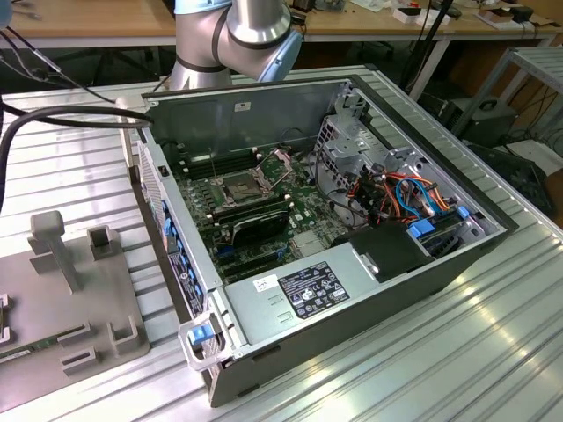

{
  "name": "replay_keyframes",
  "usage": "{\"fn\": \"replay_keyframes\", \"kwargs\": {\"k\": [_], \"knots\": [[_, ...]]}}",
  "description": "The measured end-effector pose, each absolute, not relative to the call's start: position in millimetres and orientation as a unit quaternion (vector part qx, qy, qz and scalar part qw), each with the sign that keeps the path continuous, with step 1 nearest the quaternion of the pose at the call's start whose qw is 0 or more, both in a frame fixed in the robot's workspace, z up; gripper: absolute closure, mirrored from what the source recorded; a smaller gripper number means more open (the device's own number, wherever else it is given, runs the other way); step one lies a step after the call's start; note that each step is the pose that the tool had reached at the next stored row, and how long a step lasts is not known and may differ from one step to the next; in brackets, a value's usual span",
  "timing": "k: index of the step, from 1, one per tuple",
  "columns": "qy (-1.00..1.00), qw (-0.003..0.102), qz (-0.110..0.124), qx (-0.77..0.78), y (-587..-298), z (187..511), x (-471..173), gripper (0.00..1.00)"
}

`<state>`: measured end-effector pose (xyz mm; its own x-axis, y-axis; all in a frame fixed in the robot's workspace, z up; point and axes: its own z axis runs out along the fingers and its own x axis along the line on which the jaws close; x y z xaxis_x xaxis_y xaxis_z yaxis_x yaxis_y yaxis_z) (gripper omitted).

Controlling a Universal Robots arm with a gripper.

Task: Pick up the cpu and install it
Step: 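Pick up the cpu and move it towards the insertion slot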

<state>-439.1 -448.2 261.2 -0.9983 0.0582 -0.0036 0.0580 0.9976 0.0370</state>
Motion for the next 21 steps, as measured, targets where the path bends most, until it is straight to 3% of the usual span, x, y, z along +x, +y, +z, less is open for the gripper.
{"fn": "replay_keyframes", "kwargs": {"k": [21], "knots": [[0.999,0.002,0.018,0.029,-448,218,-439,0.34]]}}
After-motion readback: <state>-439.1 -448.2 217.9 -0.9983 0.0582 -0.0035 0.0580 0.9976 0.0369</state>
